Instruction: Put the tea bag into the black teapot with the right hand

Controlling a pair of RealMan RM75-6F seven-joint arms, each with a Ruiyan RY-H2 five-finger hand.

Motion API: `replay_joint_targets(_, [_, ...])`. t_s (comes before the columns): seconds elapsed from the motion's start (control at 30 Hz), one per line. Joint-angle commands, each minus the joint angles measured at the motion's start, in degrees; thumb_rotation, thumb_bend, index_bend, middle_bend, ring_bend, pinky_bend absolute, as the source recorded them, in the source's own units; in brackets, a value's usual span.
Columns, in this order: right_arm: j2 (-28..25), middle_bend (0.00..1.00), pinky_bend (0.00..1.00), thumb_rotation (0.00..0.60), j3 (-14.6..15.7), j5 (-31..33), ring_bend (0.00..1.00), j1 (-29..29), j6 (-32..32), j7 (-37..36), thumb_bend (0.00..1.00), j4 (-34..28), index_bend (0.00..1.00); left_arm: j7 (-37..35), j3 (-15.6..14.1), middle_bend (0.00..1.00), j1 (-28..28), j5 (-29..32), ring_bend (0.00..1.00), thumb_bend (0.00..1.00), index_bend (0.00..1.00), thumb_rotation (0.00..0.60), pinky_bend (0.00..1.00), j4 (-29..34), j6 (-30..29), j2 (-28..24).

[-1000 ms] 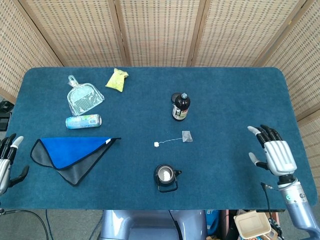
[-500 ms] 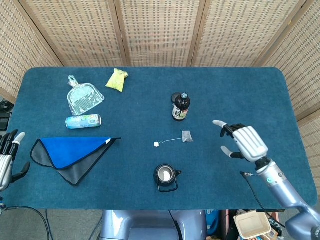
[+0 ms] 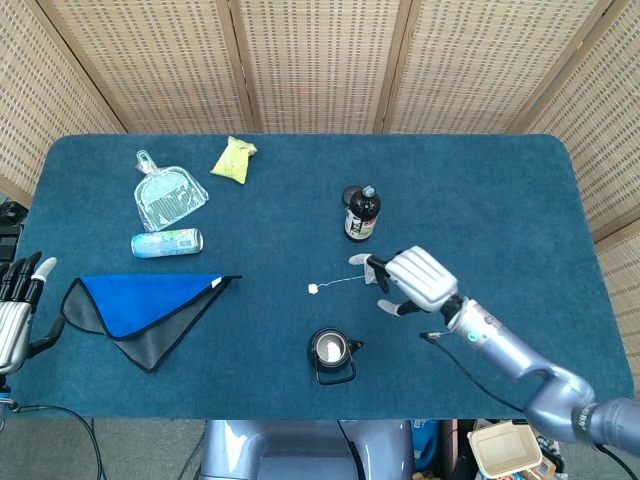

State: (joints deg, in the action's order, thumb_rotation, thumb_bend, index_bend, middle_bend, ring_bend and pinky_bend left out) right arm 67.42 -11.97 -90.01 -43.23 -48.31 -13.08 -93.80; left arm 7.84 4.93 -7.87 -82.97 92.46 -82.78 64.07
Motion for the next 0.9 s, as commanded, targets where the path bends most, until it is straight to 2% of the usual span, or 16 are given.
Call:
replay_joint_targets(0.03, [1.67, 0.75, 0.69, 0.6, -0.57, 1.62, 0.74, -2.15, 2.13, 0.18, 0.44, 0.82, 0.27, -0.07, 0.02, 0.0, -0.21, 0.08, 0.0, 0.39, 0.04, 0.6, 0.0, -0.21, 0.27, -0.02])
replay_joint_targets(0.2, [5.23, 0.78, 0.77, 0.6, -1.19, 3.4, 0.78, -5.16, 3.78, 4.17, 0.44, 2.8, 0.31, 0.25, 0.52, 0.0, -0.58, 0.55, 0.0, 0.38, 0.04, 0.6, 0.0, -0.66, 0.31, -0.42])
replay_joint_targets(0.47, [9.97, 0.87, 0.89, 0.6, -1.62, 9.68, 0.89, -9.5, 8.73, 9.55, 0.44, 6.9, 0.38, 0.44, 0.93, 0.0, -0.99, 1.26, 0.0, 0.39, 0.04, 0.6, 0.0, -0.78, 0.55, -0.74])
replay_joint_targets(0.67, [14.56, 0.9, 0.92, 0.6, -1.41, 13.78, 0.92, -11.87, 10.36, 13.88, 0.44, 11.48, 0.4, 0.68, 0.93, 0.0, -1.45, 1.53, 0.0, 0.39, 0.04, 0.6, 0.0, -0.93, 1.11, -0.38])
replay_joint_targets(0.9, [17.13, 0.91, 0.93, 0.6, -1.19, 15.9, 0.93, -13.52, 11.33, 15.8, 0.44, 13.99, 0.42, 0.76, 0.96, 0.0, -1.64, 1.92, 0.0, 0.38, 0.04, 0.6, 0.0, -1.08, 1.37, -0.2])
